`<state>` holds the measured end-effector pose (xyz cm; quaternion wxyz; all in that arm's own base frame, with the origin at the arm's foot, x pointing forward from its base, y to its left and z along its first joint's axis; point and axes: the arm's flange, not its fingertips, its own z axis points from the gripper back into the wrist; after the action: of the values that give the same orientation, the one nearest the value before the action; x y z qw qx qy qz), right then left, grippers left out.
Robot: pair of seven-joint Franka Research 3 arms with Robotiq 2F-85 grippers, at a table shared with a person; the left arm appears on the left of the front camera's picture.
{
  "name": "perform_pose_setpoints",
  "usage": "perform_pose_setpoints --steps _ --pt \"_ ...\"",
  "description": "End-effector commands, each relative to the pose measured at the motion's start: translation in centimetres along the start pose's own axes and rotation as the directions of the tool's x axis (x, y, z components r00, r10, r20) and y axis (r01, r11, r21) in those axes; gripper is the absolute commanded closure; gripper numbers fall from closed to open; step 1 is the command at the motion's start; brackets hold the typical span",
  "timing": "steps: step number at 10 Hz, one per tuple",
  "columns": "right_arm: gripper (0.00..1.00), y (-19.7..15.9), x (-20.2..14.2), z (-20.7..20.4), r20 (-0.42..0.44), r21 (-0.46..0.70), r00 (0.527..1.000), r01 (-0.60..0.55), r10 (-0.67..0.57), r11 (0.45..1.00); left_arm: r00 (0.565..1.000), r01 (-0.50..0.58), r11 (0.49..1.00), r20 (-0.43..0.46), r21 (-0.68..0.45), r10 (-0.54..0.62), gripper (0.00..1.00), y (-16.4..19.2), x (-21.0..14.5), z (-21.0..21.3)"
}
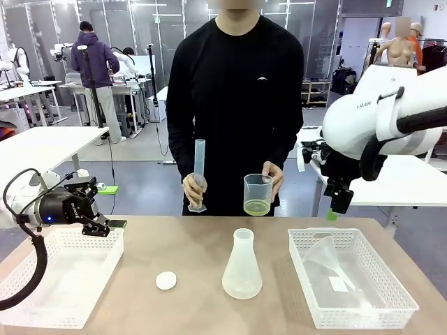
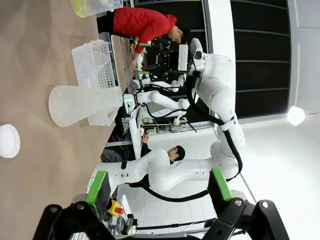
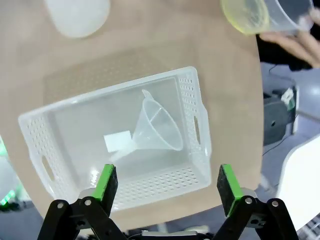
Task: Prepare the solutions needed for the experiment.
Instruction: Pick up the Plastic Funnel and insert it into the Big flask.
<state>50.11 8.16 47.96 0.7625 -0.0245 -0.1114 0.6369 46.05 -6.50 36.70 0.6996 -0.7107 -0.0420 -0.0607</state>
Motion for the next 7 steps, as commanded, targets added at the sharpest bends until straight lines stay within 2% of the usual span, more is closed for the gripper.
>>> perform_pose_setpoints --steps 1,2,3,4,7 --pt "0.00 -1.6 0.0 0.2 0.012 0.082 0.995 -0.100 0.099 0.992 1.000 -0.001 1.000 -0.005 0.003 0.001 0.00 -0.3 0.0 -0.1" --pt "0.00 -1.8 0.3 0.2 0.004 0.122 0.996 -0.088 0.088 0.989 1.000 -0.001 1.000 -0.005 0.003 0.001 0.00 -0.3 0.0 -0.1" --pt "0.00 -2.0 0.7 0.1 -0.014 0.171 1.000 0.009 -0.007 0.985 1.000 -0.001 1.000 -0.005 0.003 0.001 0.00 -0.3 0.0 -0.1" --pt "0.00 -0.9 0.3 0.0 -0.006 0.065 0.996 -0.090 0.091 0.994 1.000 -0.001 1.000 -0.005 0.003 0.001 0.00 -0.3 0.0 -0.1" --pt "0.00 -0.9 0.3 0.0 -0.006 0.065 0.996 -0.090 0.091 0.994 1.000 -0.001 1.000 -0.005 0.003 0.001 0.00 -0.3 0.0 -0.1"
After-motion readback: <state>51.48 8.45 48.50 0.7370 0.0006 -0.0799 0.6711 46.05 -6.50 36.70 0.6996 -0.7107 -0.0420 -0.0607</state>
